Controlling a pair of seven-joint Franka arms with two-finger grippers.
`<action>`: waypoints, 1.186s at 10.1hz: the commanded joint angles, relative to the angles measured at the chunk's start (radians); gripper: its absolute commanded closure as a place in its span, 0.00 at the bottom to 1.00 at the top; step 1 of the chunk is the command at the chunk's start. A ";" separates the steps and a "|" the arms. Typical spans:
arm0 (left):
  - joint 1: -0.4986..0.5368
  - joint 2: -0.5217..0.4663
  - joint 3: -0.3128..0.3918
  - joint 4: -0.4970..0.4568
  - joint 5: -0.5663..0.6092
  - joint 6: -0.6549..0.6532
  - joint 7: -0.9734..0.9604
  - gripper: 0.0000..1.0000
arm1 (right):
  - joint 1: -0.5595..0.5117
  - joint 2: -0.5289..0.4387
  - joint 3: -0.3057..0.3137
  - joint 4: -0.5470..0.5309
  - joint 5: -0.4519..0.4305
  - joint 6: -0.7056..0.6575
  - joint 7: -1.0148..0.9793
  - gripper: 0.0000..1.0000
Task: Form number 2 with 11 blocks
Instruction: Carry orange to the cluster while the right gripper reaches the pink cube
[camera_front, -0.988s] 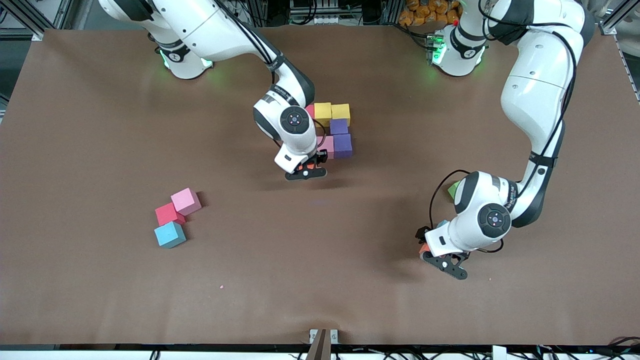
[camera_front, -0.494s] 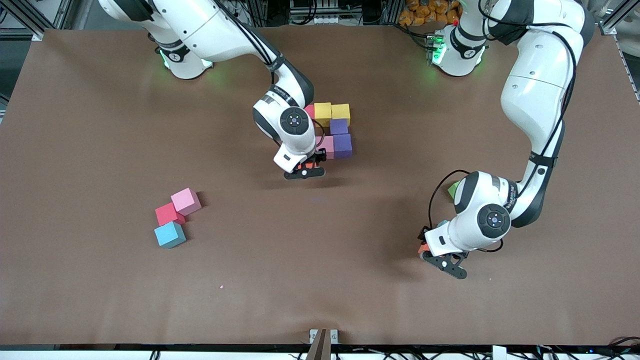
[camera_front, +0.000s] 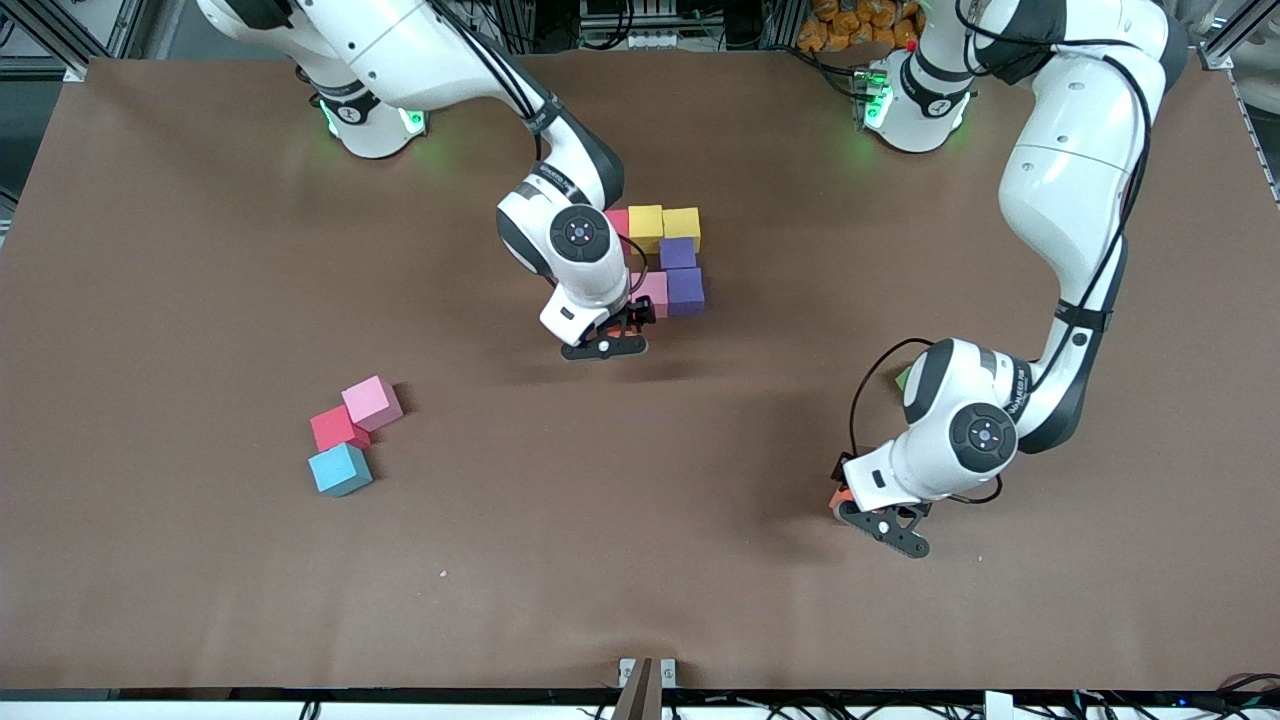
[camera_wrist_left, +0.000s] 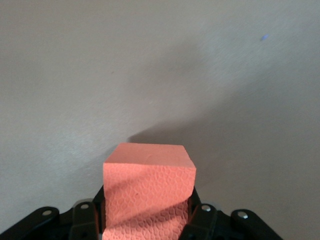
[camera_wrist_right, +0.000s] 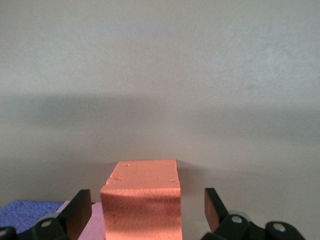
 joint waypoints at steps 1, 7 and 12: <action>-0.083 -0.036 0.001 -0.007 -0.020 -0.013 -0.194 0.50 | -0.041 -0.090 0.008 -0.022 -0.001 -0.081 -0.029 0.00; -0.360 -0.024 0.037 0.011 -0.014 0.003 -0.803 0.50 | -0.289 -0.280 0.007 -0.189 0.004 -0.182 -0.542 0.00; -0.554 -0.027 0.088 0.003 -0.007 0.006 -1.269 0.50 | -0.453 -0.306 0.005 -0.260 -0.011 -0.155 -0.848 0.00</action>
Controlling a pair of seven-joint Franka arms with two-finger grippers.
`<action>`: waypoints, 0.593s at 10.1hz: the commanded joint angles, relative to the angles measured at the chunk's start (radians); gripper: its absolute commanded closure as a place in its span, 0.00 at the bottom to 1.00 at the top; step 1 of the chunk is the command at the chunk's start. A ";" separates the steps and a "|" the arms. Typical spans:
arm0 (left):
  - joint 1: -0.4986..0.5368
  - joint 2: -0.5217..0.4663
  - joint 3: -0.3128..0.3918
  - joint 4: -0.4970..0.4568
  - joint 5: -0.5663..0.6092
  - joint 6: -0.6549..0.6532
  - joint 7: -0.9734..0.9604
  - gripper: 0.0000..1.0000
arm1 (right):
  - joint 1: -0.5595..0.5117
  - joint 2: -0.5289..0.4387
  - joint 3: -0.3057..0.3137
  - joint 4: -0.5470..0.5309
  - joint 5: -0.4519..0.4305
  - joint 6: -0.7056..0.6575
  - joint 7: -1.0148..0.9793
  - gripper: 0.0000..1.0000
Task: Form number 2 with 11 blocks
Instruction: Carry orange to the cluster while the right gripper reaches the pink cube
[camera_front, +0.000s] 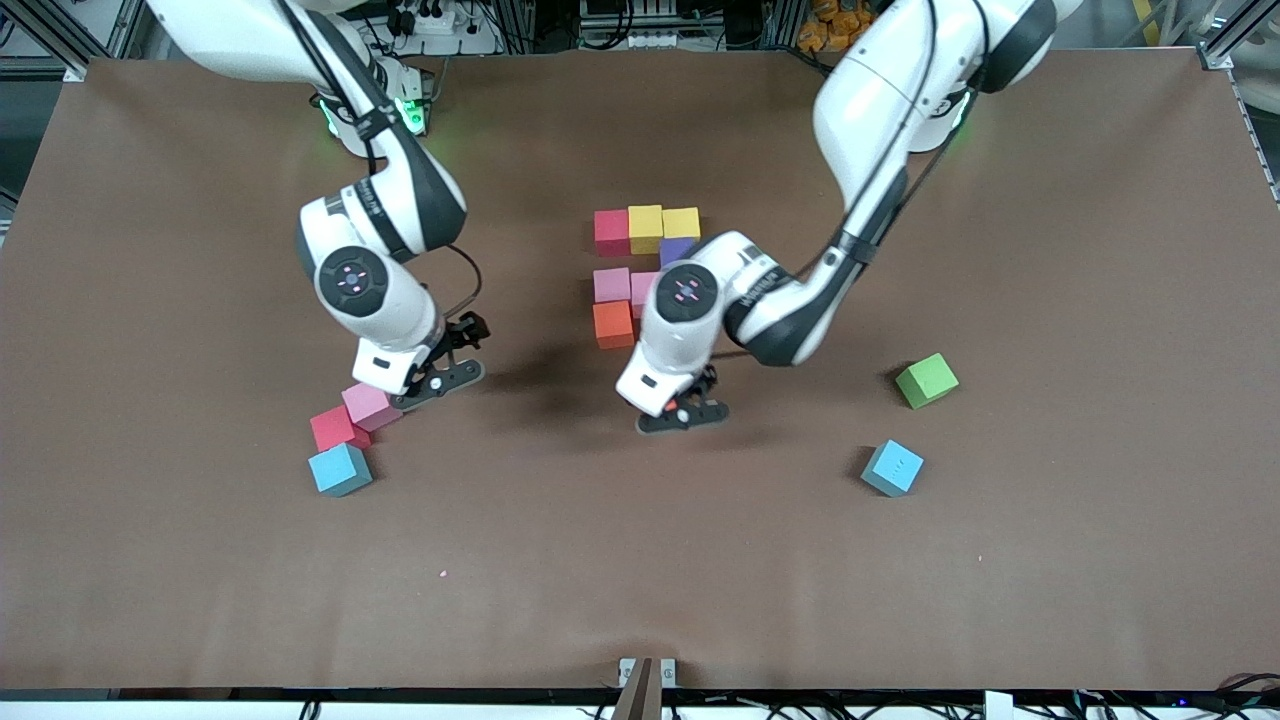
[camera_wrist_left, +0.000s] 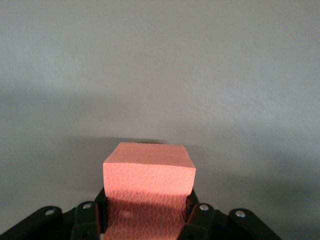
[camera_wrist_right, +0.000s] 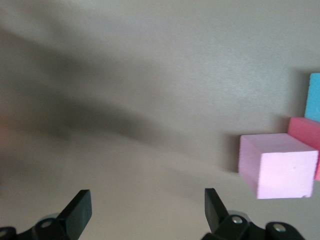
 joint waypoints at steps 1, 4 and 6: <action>-0.045 -0.006 0.022 -0.003 -0.005 0.003 -0.145 0.50 | -0.094 -0.056 0.012 -0.084 -0.033 0.055 -0.172 0.00; -0.093 -0.001 0.022 -0.017 0.090 0.003 -0.286 0.49 | -0.172 -0.056 0.013 -0.108 -0.072 0.106 -0.552 0.00; -0.110 -0.001 0.020 -0.021 0.103 0.003 -0.306 0.49 | -0.221 -0.058 0.013 -0.108 -0.072 0.106 -0.825 0.00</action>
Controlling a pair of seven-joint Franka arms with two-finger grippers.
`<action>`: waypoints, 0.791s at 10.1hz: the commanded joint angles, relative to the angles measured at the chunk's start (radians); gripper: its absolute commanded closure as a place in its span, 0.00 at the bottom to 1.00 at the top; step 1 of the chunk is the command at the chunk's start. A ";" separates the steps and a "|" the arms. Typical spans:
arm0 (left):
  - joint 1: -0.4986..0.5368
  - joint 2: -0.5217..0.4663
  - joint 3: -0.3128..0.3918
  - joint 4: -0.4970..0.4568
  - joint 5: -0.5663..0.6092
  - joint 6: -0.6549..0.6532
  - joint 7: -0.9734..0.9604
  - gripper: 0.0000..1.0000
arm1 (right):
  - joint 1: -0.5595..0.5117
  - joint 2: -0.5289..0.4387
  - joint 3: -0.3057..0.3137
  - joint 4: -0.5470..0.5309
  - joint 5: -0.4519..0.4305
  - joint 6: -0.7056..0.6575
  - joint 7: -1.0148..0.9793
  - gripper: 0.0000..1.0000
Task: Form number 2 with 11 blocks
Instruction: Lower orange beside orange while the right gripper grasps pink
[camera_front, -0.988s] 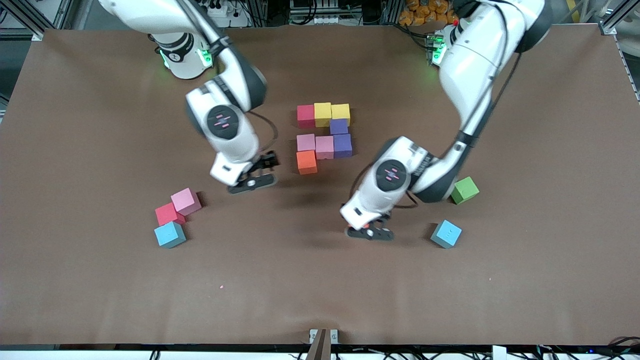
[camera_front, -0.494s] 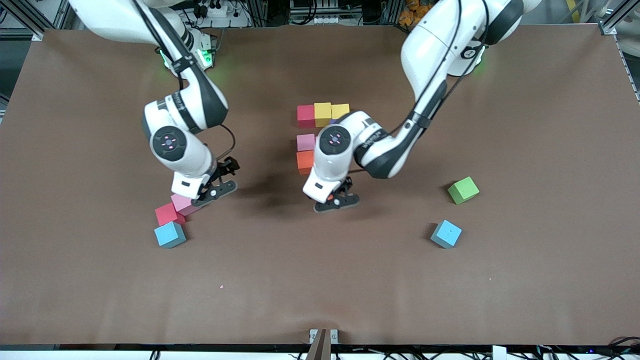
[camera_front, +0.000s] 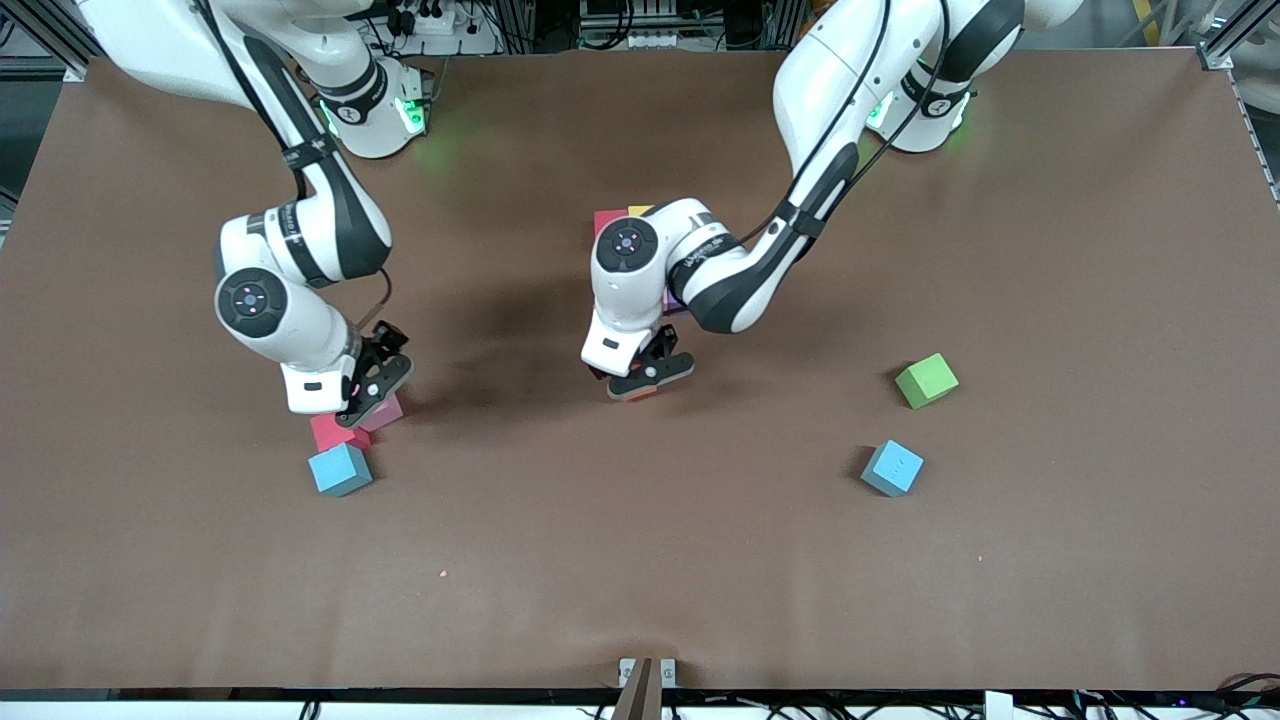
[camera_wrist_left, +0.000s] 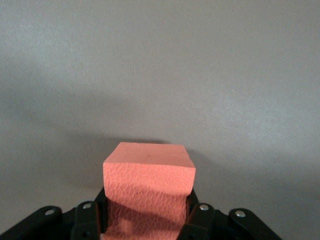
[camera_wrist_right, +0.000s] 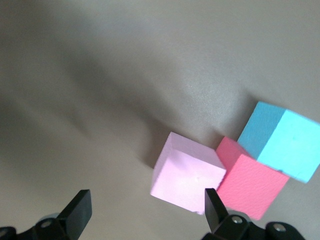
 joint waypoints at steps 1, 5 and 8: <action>-0.017 -0.005 0.010 -0.008 0.026 0.003 -0.041 0.49 | -0.072 -0.033 0.016 -0.036 -0.011 0.008 -0.316 0.00; -0.032 0.013 0.005 -0.008 0.016 0.004 -0.032 0.49 | -0.087 -0.021 0.016 -0.164 -0.009 0.268 -0.724 0.00; -0.040 0.024 0.001 -0.006 0.013 0.004 -0.024 0.49 | -0.087 -0.002 0.016 -0.165 -0.009 0.359 -0.989 0.00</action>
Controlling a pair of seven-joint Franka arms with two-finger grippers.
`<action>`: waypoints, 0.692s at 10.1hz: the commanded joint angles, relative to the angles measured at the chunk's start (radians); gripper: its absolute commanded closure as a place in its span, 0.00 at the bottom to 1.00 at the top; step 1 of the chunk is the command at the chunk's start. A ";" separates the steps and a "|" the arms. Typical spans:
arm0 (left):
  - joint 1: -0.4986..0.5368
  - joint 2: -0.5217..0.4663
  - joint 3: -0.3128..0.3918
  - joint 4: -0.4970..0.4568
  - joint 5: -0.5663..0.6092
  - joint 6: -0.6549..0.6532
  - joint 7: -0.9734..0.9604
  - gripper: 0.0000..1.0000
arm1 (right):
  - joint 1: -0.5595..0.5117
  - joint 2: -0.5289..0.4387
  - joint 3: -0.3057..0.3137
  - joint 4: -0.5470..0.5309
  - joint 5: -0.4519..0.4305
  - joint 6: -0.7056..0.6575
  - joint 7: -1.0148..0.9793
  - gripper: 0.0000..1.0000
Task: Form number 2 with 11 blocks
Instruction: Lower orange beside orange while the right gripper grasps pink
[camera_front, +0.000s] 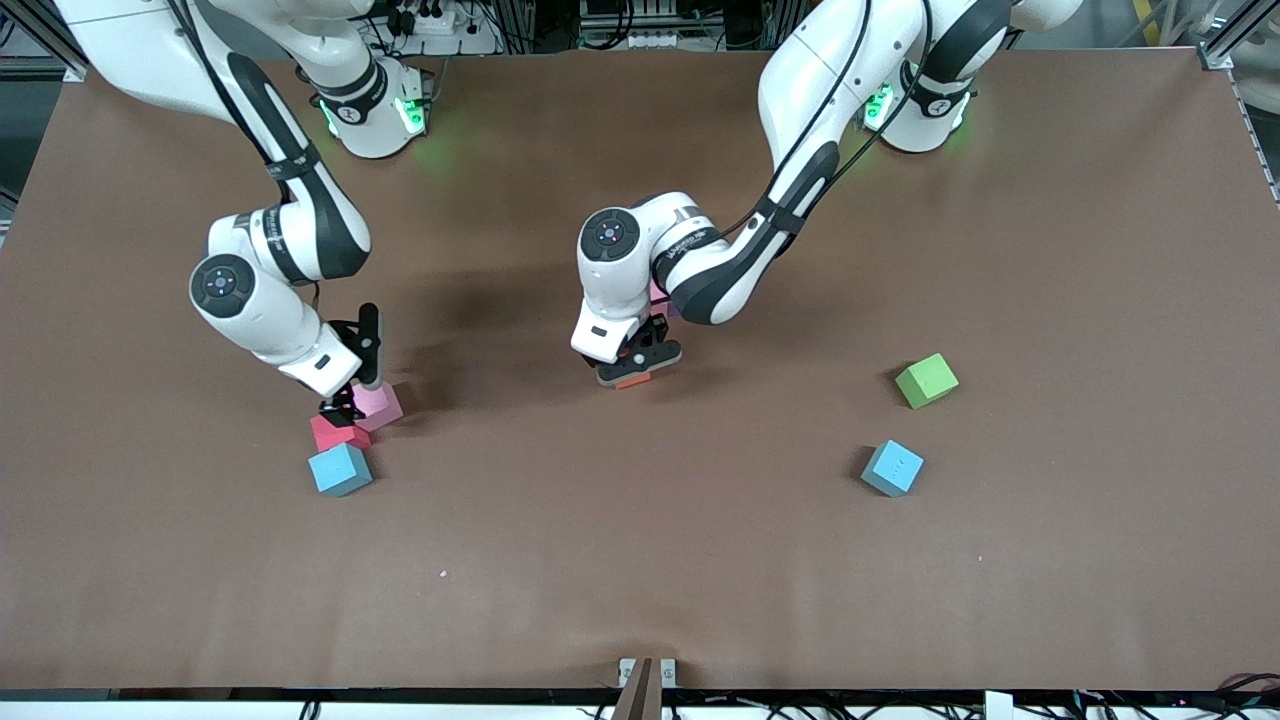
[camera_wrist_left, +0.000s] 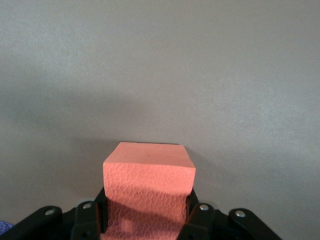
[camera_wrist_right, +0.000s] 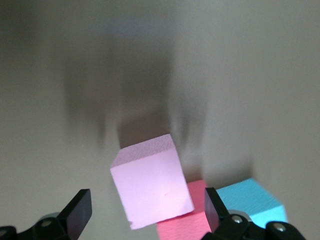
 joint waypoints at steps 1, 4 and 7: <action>-0.011 0.005 0.000 0.003 0.013 0.006 -0.007 0.49 | -0.013 0.005 0.008 -0.009 -0.007 0.044 -0.132 0.00; -0.011 0.005 -0.017 0.002 0.010 0.006 0.080 0.48 | -0.028 0.037 0.005 -0.012 -0.005 0.077 -0.162 0.00; -0.005 0.005 -0.020 0.002 0.004 0.006 0.212 0.47 | -0.051 0.050 0.009 -0.029 -0.002 0.079 -0.197 0.00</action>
